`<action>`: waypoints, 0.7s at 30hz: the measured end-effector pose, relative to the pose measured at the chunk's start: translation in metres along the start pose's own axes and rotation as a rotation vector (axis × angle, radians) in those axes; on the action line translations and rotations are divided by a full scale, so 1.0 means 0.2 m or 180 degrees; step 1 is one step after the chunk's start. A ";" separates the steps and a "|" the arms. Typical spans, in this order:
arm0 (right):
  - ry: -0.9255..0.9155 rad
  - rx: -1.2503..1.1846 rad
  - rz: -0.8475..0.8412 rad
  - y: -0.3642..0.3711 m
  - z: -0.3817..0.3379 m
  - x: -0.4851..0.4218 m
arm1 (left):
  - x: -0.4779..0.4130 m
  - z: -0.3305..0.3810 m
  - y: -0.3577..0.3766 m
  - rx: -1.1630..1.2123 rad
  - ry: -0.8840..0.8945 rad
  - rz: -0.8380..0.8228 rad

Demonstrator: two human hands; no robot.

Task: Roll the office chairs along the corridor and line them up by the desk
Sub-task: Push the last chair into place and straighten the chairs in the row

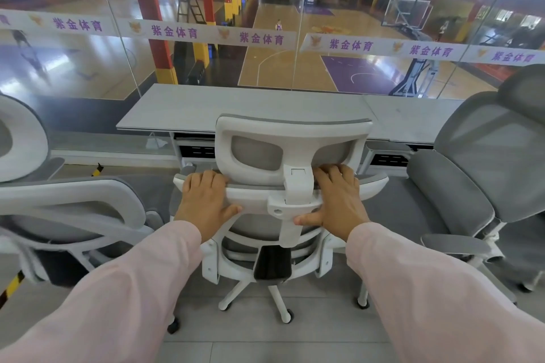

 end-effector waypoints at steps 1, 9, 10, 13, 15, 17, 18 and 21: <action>-0.0001 -0.0024 0.0005 0.00 0.00 0.00 | 0.00 0.00 0.00 -0.0002 -0.0002 0.0000; -0.0003 -0.0103 0.0074 0.02 -0.01 0.01 | 0.00 -0.01 0.00 -0.0012 0.0029 -0.0012; -0.0001 -0.0104 0.0076 0.02 -0.01 0.01 | 0.00 -0.01 0.00 -0.0003 0.0043 -0.0009; 0.0014 -0.0169 0.0082 0.02 -0.01 0.01 | 0.00 -0.01 0.00 0.0022 0.0056 -0.0059; 0.0024 -0.0200 0.0077 0.01 -0.01 0.01 | 0.00 -0.01 0.00 0.0010 0.0057 -0.0083; 0.0024 -0.0188 0.0066 0.02 0.00 0.01 | 0.01 -0.01 0.00 0.0011 0.0050 -0.0091; 0.0023 -0.0200 0.0071 0.02 0.00 0.01 | 0.01 -0.01 0.00 0.0012 0.0051 -0.0084; 0.0031 -0.0216 0.0106 0.02 -0.01 0.01 | 0.01 -0.02 0.00 -0.0027 0.0082 -0.0037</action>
Point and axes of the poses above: each hand's wrist, its own x-axis away from the middle knuckle, its own y-axis out of the palm, z = x × y, the point moved 1 cm from there along -x, towards the middle knuckle, and after that the axes turned 3 degrees about -z, right-handed, at the moved point
